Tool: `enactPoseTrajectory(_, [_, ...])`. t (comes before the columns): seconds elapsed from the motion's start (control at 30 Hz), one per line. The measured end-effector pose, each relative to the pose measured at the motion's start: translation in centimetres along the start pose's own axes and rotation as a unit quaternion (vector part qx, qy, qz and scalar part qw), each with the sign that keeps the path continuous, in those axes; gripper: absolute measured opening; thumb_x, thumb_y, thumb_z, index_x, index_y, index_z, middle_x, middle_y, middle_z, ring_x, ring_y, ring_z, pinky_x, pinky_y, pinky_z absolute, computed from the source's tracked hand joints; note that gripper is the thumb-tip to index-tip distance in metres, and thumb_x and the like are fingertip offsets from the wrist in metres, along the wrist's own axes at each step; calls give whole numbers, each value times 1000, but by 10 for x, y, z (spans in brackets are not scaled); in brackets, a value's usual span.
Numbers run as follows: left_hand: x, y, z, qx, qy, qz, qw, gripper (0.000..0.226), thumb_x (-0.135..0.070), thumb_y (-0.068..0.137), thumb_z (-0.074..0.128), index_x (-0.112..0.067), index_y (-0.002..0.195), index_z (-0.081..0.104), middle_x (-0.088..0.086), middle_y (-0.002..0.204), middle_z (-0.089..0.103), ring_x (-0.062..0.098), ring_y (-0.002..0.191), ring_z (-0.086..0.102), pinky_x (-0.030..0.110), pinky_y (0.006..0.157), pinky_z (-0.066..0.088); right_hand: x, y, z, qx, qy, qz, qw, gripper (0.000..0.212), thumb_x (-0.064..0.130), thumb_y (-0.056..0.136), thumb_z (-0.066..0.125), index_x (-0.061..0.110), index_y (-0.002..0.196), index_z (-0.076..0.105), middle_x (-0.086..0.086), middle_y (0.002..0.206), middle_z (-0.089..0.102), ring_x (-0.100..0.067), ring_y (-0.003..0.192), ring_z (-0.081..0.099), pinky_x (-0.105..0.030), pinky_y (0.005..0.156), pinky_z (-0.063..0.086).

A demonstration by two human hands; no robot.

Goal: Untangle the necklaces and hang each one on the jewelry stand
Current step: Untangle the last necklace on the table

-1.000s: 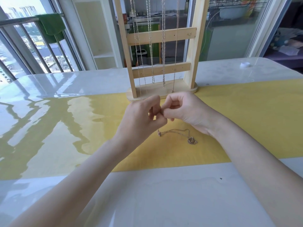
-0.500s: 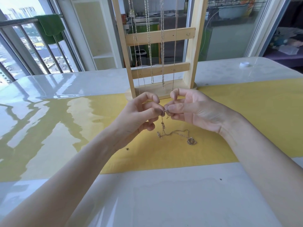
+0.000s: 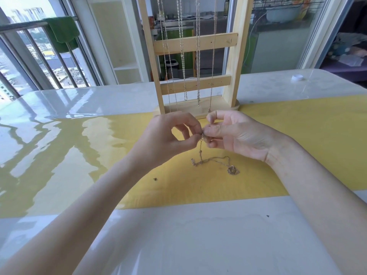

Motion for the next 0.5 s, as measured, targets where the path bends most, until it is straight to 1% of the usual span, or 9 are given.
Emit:
enactPoseTrajectory(0.1, [-10,-1,1,10,73,64,995,12,-15,74,70,-24,76,63,-19,73,57,5,69,58,6,58,41,-4,-1,2,9,-21,36,999,27,3,72,64,12,87,44,-9,75,57,-15,63,52,-23,57,49])
enactPoseTrajectory(0.17, [-9,-1,2,14,89,67,994,8,-18,73,70,-23,76,64,-18,75,56,7,69,59,7,57,42,-6,-1,2,5,-26,58,998,25,-2,77,61,10,91,44,-10,77,56,-15,60,52,-23,55,49])
enactPoseTrajectory(0.27, [-2,-2,7,19,83,41,996,14,-13,74,75,-22,75,64,-18,74,56,5,67,59,7,57,41,-9,-2,1,-8,-37,83,996,21,-8,87,54,8,96,44,-11,76,57,-14,57,53,-23,53,49])
enactPoseTrajectory(0.37, [3,-3,11,30,51,5,998,18,-8,74,76,-22,72,64,-17,72,57,4,65,58,6,57,39,-10,-3,2,-13,-58,95,994,20,-9,89,53,7,97,45,-8,71,59,-15,58,52,-24,55,50])
enactPoseTrajectory(0.5, [10,-4,13,31,0,-29,999,17,-10,76,75,-22,69,65,-16,70,59,0,63,55,6,55,36,-9,-1,1,-34,-79,102,991,20,-7,88,55,8,99,46,-6,67,59,-15,58,53,-25,57,51])
Point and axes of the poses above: each hand's wrist, its own y-axis towards the middle knuckle, its own z-axis out of the palm, x = y × z, the point moved 6 cm from there along y, towards the middle knuckle
